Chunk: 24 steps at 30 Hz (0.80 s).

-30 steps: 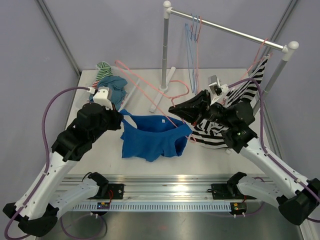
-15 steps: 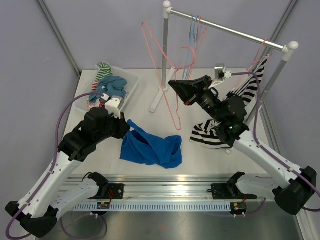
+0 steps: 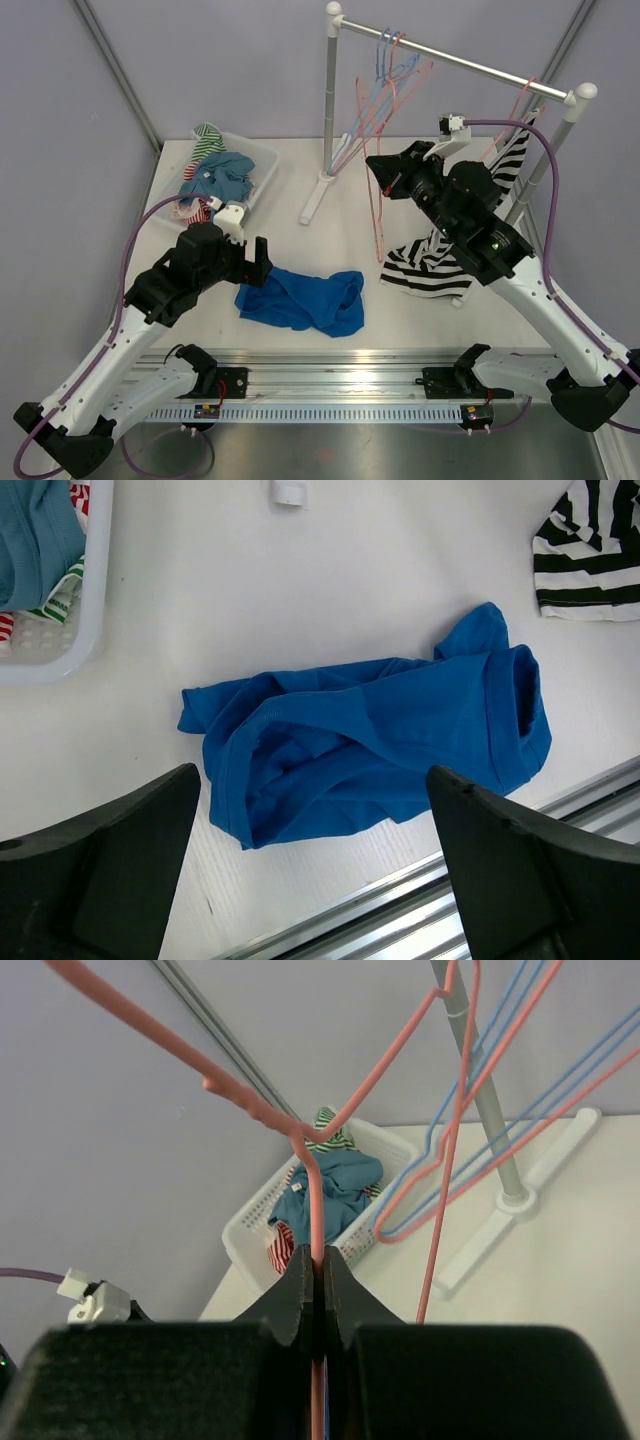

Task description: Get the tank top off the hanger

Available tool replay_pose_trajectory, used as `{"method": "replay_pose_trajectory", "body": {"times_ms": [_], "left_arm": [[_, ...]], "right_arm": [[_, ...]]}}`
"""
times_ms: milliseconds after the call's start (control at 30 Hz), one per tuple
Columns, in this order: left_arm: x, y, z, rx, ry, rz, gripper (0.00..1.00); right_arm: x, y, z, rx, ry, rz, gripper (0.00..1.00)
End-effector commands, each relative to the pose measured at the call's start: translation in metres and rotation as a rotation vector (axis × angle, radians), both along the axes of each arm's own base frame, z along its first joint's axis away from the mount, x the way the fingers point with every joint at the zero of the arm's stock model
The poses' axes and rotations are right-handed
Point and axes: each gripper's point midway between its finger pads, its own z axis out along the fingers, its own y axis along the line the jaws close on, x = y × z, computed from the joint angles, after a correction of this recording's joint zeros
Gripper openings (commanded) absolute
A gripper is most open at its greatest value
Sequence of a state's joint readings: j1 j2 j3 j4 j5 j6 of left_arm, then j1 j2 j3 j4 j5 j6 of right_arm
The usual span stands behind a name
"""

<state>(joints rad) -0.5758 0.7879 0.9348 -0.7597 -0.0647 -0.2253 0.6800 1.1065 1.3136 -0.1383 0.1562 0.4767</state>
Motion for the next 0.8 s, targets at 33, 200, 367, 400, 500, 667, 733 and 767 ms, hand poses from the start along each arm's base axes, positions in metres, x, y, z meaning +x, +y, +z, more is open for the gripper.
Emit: {"method": "replay_pose_trajectory", "body": {"times_ms": [33,200,367,400,500,667,733,767], "left_arm": [[0.009,0.001,0.008,-0.007,-0.056,0.02,0.99],[0.01,0.004,0.007,0.002,-0.052,0.033,0.99],[0.01,0.006,0.006,0.005,-0.055,0.049,0.99],[0.011,0.006,0.006,0.007,-0.055,0.05,0.99],[0.011,0.006,0.006,0.007,-0.054,0.052,0.99],[0.011,0.006,0.004,0.012,-0.045,0.053,0.99],[0.011,0.007,0.003,0.011,-0.045,0.057,0.99],[0.011,0.008,0.004,0.011,-0.047,0.06,0.99]], "right_arm": [[-0.024,-0.021,0.031,-0.002,-0.069,-0.007,0.0],[-0.048,-0.048,0.033,-0.033,-0.066,-0.034,0.0],[-0.068,-0.083,0.018,-0.044,-0.042,-0.119,0.0],[-0.067,-0.092,0.016,-0.047,-0.033,-0.161,0.0],[-0.066,-0.108,0.005,-0.081,-0.001,-0.234,0.0],[-0.037,-0.104,-0.003,-0.139,0.014,-0.316,0.0],[-0.024,-0.1,-0.002,-0.167,0.01,-0.345,0.0],[-0.01,-0.095,0.0,-0.182,0.015,-0.371,0.0]]}}
